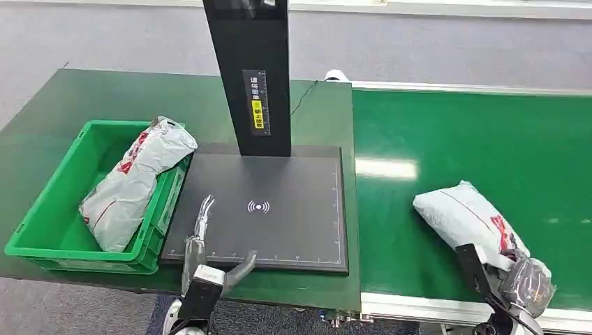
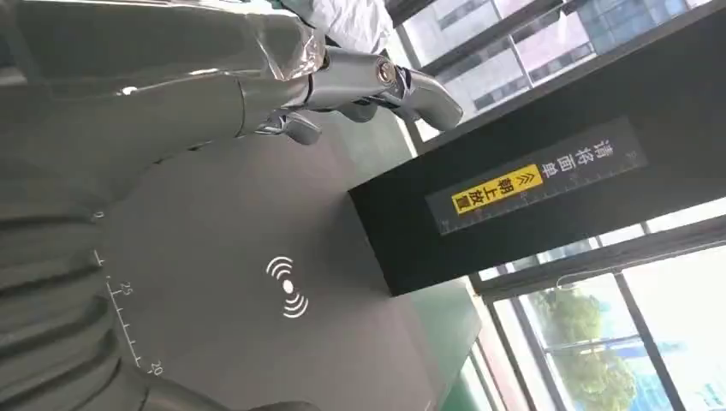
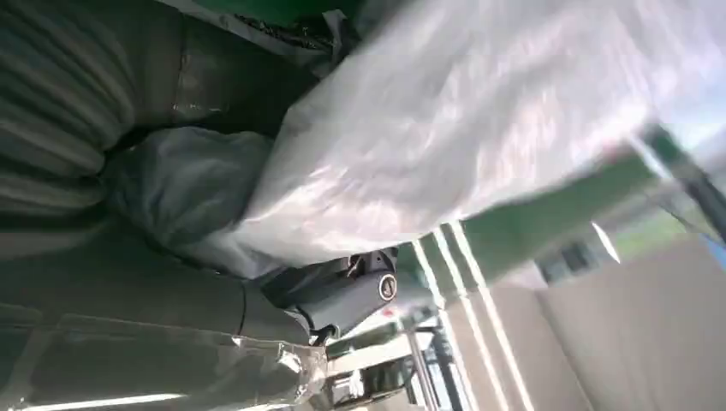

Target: Moved the parcel from conveyor to table for the left to box.

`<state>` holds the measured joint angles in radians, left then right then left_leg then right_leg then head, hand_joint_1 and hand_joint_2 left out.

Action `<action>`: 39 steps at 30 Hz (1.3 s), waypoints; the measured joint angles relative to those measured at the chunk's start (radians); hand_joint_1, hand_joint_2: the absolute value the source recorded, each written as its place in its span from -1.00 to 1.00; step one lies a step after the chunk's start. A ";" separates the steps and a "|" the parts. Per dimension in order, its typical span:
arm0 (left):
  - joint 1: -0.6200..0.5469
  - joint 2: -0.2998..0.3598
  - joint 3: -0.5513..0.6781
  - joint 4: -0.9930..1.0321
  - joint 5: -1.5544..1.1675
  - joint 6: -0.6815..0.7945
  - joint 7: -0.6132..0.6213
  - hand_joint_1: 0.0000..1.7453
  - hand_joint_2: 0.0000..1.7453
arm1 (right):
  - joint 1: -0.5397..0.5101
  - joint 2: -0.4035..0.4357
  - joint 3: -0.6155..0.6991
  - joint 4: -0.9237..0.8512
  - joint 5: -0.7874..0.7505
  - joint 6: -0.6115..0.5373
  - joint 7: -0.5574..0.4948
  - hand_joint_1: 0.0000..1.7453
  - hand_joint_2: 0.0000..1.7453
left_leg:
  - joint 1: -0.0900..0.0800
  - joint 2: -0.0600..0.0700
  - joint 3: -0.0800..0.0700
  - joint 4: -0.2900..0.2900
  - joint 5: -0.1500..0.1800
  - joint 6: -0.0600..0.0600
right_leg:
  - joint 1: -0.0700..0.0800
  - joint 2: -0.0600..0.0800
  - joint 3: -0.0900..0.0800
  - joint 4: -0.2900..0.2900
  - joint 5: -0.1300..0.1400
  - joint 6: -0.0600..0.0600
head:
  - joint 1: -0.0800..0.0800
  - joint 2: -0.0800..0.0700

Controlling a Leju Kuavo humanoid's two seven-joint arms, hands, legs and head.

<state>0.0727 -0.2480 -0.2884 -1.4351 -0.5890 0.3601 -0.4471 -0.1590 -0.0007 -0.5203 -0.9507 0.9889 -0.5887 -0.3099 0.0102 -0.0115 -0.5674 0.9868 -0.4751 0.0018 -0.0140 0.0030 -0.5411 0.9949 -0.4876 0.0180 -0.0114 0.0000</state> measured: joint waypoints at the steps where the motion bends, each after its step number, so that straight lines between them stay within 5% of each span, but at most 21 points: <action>1: 0.000 0.000 0.000 0.000 0.000 0.006 -0.005 -1.00 1.00 | 0.002 0.013 0.006 -0.030 -0.071 -0.013 -0.050 1.00 1.00 | 0.000 0.000 0.000 0.000 0.000 0.000 | 0.000 0.000 0.000 0.000 0.000 0.000 | 0.000 0.000; 6: -0.003 0.000 -0.002 0.014 0.005 0.026 -0.020 -1.00 1.00 | 0.012 0.061 0.059 -0.130 -0.264 -0.032 -0.192 1.00 1.00 | 0.000 0.000 -0.001 0.000 0.000 0.000 | 0.000 0.001 -0.002 0.000 0.000 0.000 | 0.000 0.000; 19: -0.031 -0.005 -0.009 0.043 0.002 0.034 -0.017 -1.00 1.00 | -0.037 0.167 0.360 -0.226 -0.500 -0.058 -0.346 1.00 1.00 | 0.000 0.001 -0.002 0.000 0.001 0.000 | 0.000 0.000 -0.002 0.001 0.000 0.000 | 0.000 0.000; 27: -0.064 -0.006 -0.025 0.056 -0.011 0.022 0.000 -1.00 1.00 | -0.209 0.199 0.532 -0.314 -0.541 -0.083 -0.271 1.00 1.00 | 0.000 0.001 -0.002 0.000 0.001 0.000 | 0.000 0.001 -0.003 0.001 0.000 0.000 | 0.000 0.000; 32: -0.082 -0.006 -0.031 0.079 -0.005 0.019 -0.006 -1.00 1.00 | -0.346 0.216 0.610 -0.304 -0.569 -0.001 -0.215 1.00 1.00 | 0.000 0.001 -0.002 0.000 0.001 0.000 | 0.000 0.001 -0.003 0.002 0.000 0.000 | 0.000 0.000; 39: -0.112 -0.008 -0.036 0.112 0.016 0.024 -0.015 -1.00 1.00 | -0.520 0.274 0.708 0.002 -0.610 0.207 -0.190 1.00 1.00 | 0.001 0.001 -0.002 0.000 0.002 -0.001 | 0.001 0.002 -0.004 0.002 0.000 0.000 | 0.000 0.000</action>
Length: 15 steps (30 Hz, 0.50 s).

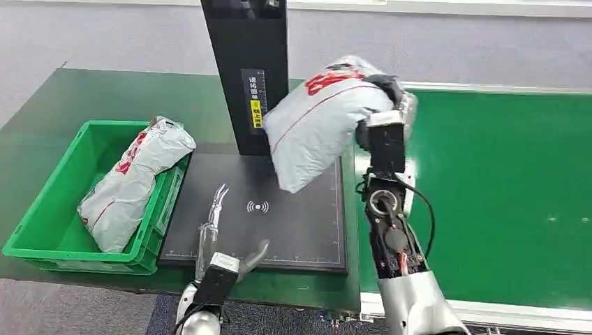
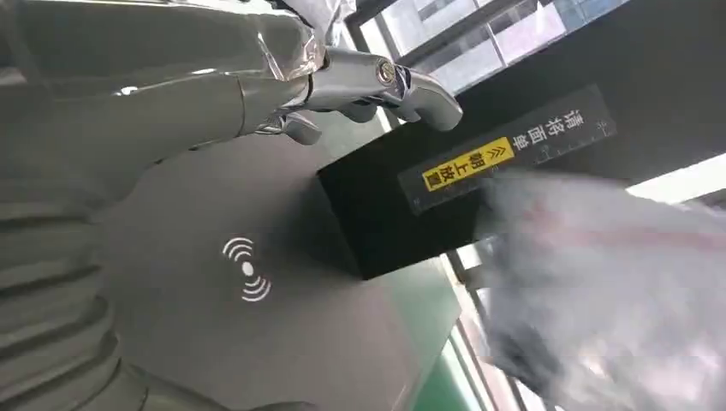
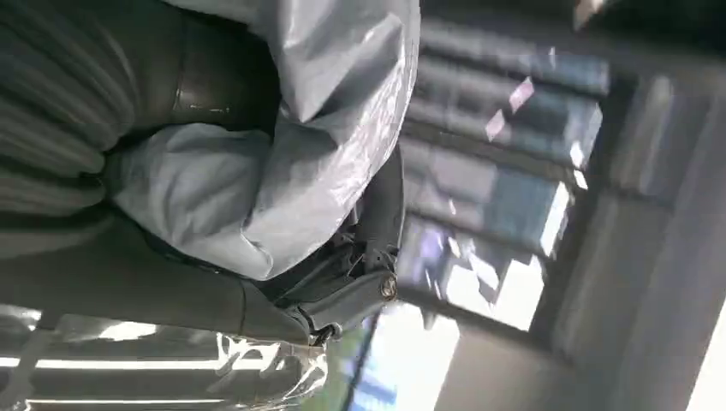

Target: Moved the parcel from conveyor to table for the left to box.

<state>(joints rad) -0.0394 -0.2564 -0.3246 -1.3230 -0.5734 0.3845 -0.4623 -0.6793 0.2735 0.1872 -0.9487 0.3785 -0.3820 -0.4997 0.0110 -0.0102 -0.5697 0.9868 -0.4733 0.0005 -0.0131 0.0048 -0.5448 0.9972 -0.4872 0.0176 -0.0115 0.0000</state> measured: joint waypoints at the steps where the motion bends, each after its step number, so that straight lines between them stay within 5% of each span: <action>1: -0.003 0.000 -0.001 0.003 0.005 0.002 -0.003 -1.00 1.00 | -0.017 0.008 0.010 0.057 -0.002 0.015 -0.007 1.00 1.00 | 0.000 0.000 0.000 0.000 0.000 0.000 | 0.000 0.000 0.000 0.000 0.000 0.000 | 0.000 0.000; 10: -0.018 0.003 -0.012 0.029 0.021 0.014 -0.007 -1.00 1.00 | -0.045 0.052 0.105 0.439 0.099 0.090 0.161 1.00 1.00 | 0.000 -0.001 -0.002 0.000 0.000 0.000 | 0.000 -0.001 -0.001 0.000 0.000 0.000 | 0.000 0.000; 11: -0.019 0.003 -0.013 0.031 0.023 0.013 -0.007 -1.00 1.00 | -0.046 0.052 0.113 0.461 0.110 0.101 0.183 -0.08 1.00 | 0.000 -0.001 -0.001 0.000 0.000 0.000 | 0.000 -0.001 -0.001 0.000 0.000 0.000 | 0.000 0.000; 12: -0.020 0.003 -0.014 0.032 0.026 0.013 -0.007 -1.00 1.00 | -0.046 0.052 0.119 0.478 0.120 0.110 0.202 -0.66 1.00 | 0.000 -0.001 -0.001 0.000 0.000 0.000 | 0.000 0.000 -0.001 0.000 0.000 0.000 | 0.000 0.000; 13: -0.021 0.003 -0.014 0.034 0.027 0.012 -0.007 -1.00 1.00 | -0.046 0.052 0.124 0.491 0.125 0.119 0.214 -1.00 1.00 | 0.000 0.000 -0.001 0.000 0.000 0.000 | 0.000 0.000 -0.002 0.000 0.000 0.000 | 0.000 0.000; 15: -0.025 0.003 -0.015 0.039 0.028 0.012 -0.005 -1.00 1.00 | -0.045 0.052 0.132 0.515 0.135 0.140 0.236 -1.00 1.00 | 0.000 0.000 -0.001 0.000 0.000 0.000 | 0.000 0.000 -0.002 0.000 0.000 0.000 | 0.000 0.000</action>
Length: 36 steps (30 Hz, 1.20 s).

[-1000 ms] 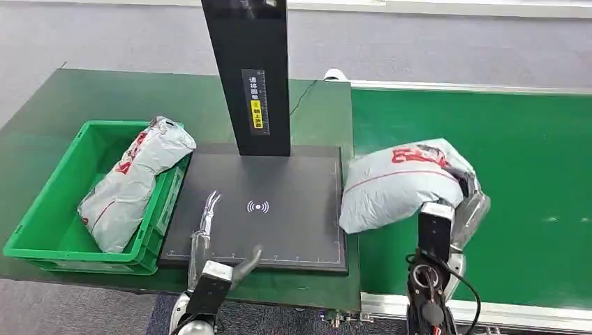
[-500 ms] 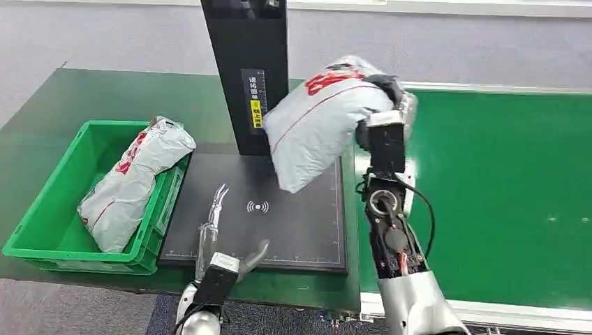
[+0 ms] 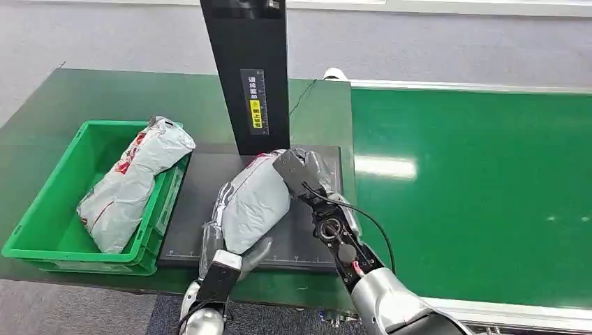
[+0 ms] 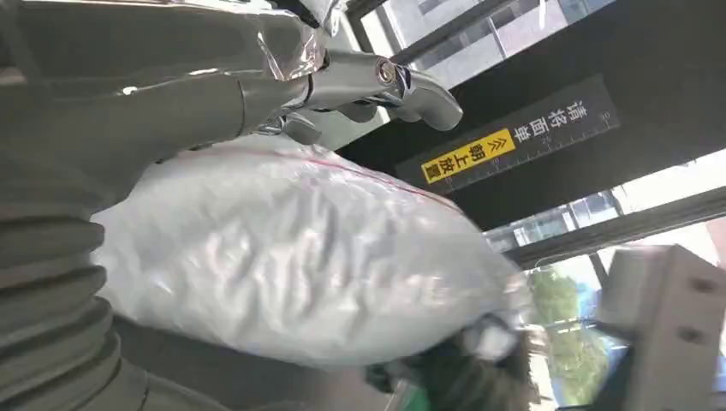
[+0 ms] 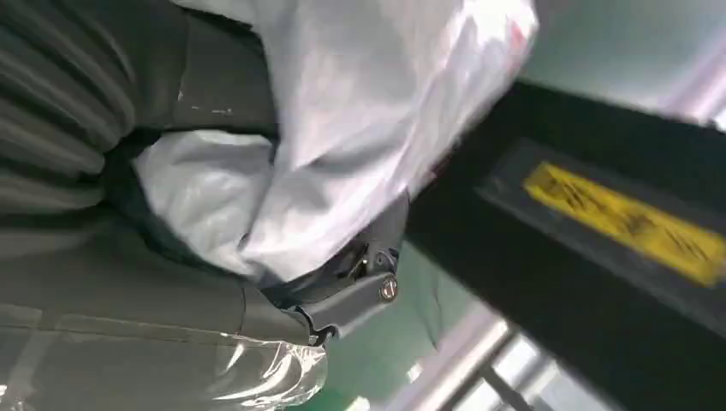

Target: Moved the parcel from conveyor to table for the left to box.

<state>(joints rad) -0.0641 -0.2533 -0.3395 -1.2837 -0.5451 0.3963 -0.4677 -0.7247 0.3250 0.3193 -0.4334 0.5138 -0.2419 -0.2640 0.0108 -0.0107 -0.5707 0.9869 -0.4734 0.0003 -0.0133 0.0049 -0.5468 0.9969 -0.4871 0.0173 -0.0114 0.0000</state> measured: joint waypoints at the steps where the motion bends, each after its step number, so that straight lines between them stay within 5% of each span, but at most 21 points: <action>1: -0.002 0.000 0.000 0.001 0.001 0.001 0.002 -1.00 1.00 | 0.001 -0.001 0.003 0.007 0.000 0.002 0.000 -1.00 1.00 | 0.000 0.000 0.000 0.000 0.000 0.000 | 0.000 0.000 0.000 0.000 0.000 0.000 | 0.000 0.000; 9: -0.003 0.005 0.001 0.006 0.009 0.036 0.013 -1.00 1.00 | 0.058 -0.016 -0.046 -0.048 -0.190 0.084 -0.259 -1.00 1.00 | 0.000 0.000 0.000 0.000 0.000 0.000 | 0.000 0.000 0.000 0.000 0.000 -0.001 | 0.000 0.000; 15: -0.012 0.009 0.001 0.024 -0.016 0.039 0.013 -1.00 1.00 | 0.232 -0.023 -0.077 -0.281 -0.432 0.139 -0.391 -1.00 1.00 | 0.000 0.000 -0.001 0.000 0.000 0.000 | 0.000 -0.001 -0.001 0.000 0.000 -0.001 | 0.000 0.000; 22: -0.111 0.011 -0.002 0.188 -0.158 0.031 0.133 -1.00 1.00 | 0.410 -0.021 -0.093 -0.572 -0.582 0.149 -0.378 -1.00 1.00 | 0.000 0.000 -0.001 0.000 0.000 0.000 | 0.000 0.000 -0.001 0.000 0.000 -0.001 | 0.000 0.000; 36: -0.303 -0.008 -0.026 0.534 -0.343 0.001 0.265 -1.00 1.00 | 0.483 -0.021 -0.112 -0.690 -0.623 0.186 -0.370 -1.00 1.00 | 0.000 0.000 0.000 0.000 0.000 0.000 | 0.000 -0.001 0.001 0.000 0.001 -0.001 | 0.000 0.000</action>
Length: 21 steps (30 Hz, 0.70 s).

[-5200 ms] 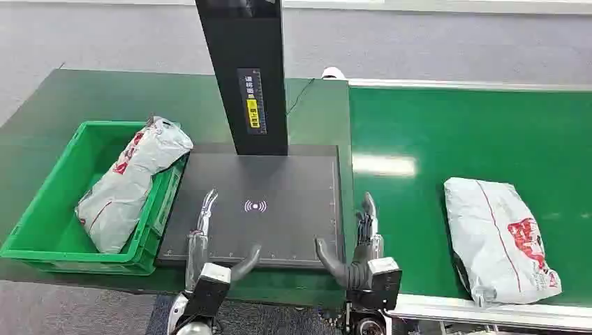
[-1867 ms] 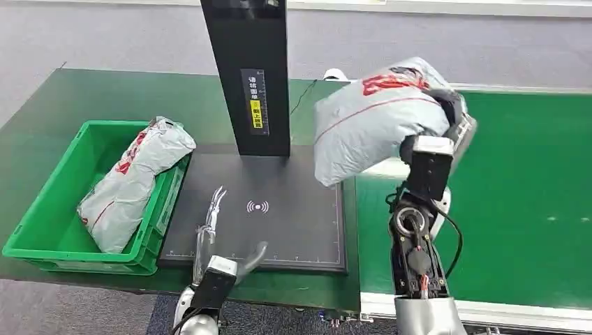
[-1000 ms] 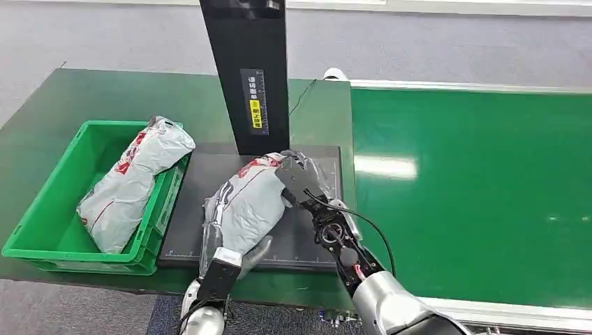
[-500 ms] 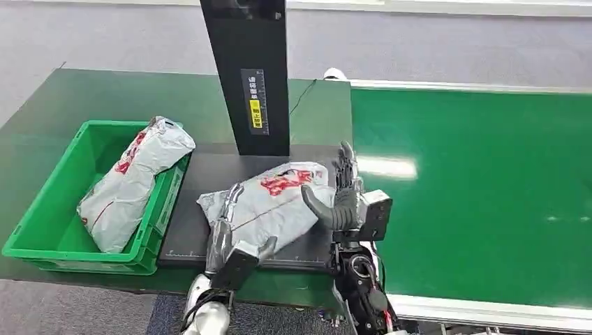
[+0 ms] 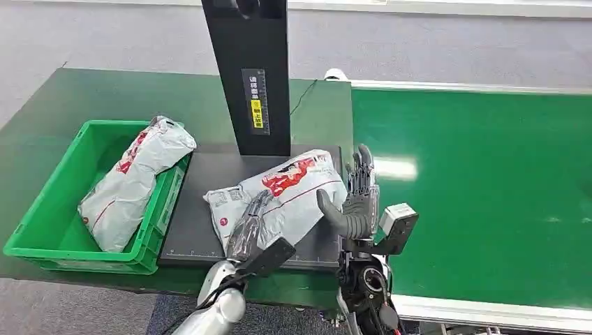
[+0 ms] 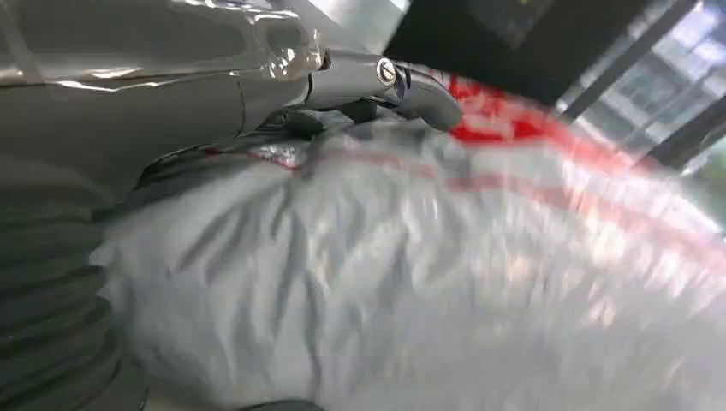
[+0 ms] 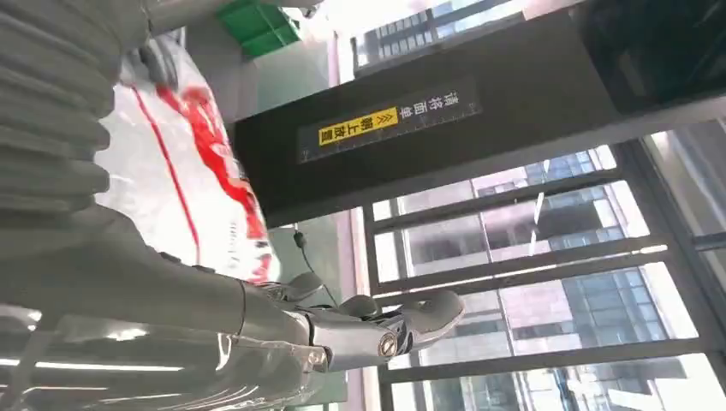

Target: Moved the parcel from conveyor to table for the left to box.

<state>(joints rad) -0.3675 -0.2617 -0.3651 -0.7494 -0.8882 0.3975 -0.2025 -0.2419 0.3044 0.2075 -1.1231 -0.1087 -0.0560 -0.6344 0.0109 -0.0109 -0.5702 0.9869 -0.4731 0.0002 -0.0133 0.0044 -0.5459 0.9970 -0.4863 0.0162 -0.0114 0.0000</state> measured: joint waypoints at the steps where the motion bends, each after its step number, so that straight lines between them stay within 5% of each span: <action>1: -0.030 -0.002 -0.006 0.049 -0.033 -0.002 0.032 -1.00 1.00 | 0.005 0.000 -0.002 -0.005 -0.003 0.006 0.004 -1.00 1.00 | 0.000 0.000 0.001 0.000 0.000 0.000 | 0.000 0.000 0.001 0.000 0.000 0.000 | 0.000 0.000; 4: -0.110 -0.008 -0.032 0.152 -0.116 -0.013 0.135 -1.00 1.00 | 0.016 0.000 -0.006 -0.013 -0.011 0.019 0.009 -1.00 1.00 | 0.000 -0.002 0.005 0.000 0.000 0.000 | 0.000 -0.002 0.007 0.000 0.000 0.000 | 0.000 0.000; 5: -0.134 -0.008 -0.040 0.180 -0.147 -0.026 0.174 -0.82 1.00 | 0.019 0.000 -0.006 -0.014 -0.011 0.022 0.009 -1.00 1.00 | 0.000 -0.002 0.007 0.000 0.000 0.000 | 0.000 -0.003 0.009 0.000 -0.001 0.000 | 0.000 0.000; 6: -0.155 -0.010 -0.047 0.197 -0.166 -0.037 0.206 0.62 1.00 | 0.021 0.000 -0.006 -0.015 -0.012 0.024 0.009 -1.00 1.00 | 0.000 -0.002 0.009 0.000 0.000 0.000 | 0.000 -0.003 0.011 0.000 -0.001 0.000 | 0.000 0.000; 7: -0.181 -0.011 -0.061 0.226 -0.204 -0.058 0.248 0.98 1.00 | 0.023 0.000 -0.006 -0.015 -0.014 0.028 0.009 -1.00 1.00 | 0.000 -0.002 0.011 -0.001 0.000 0.000 | 0.000 -0.003 0.014 -0.001 -0.001 0.000 | 0.000 0.000; 14: -0.250 -0.002 -0.101 0.317 -0.268 -0.075 0.309 1.00 1.00 | 0.041 0.000 -0.006 -0.018 -0.027 0.035 0.007 -1.00 1.00 | 0.000 -0.001 0.023 -0.001 -0.002 -0.001 | 0.000 -0.001 0.024 -0.001 -0.002 -0.001 | 0.000 0.000; 21: -0.242 0.005 -0.080 0.322 -0.221 0.083 0.186 1.00 1.00 | 0.045 0.000 -0.008 -0.018 -0.028 0.042 0.007 -1.00 1.00 | 0.000 0.000 0.023 -0.001 -0.001 -0.001 | 0.000 -0.001 0.023 0.000 -0.001 -0.001 | 0.000 0.000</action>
<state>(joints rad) -0.6098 -0.2567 -0.4451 -0.4273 -1.1089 0.4800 -0.0162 -0.1965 0.3040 0.1991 -1.1406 -0.1366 -0.0145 -0.6271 0.0110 -0.0112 -0.5476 0.9858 -0.4740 -0.0011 -0.0128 0.0037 -0.5232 0.9971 -0.4875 0.0152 -0.0111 0.0000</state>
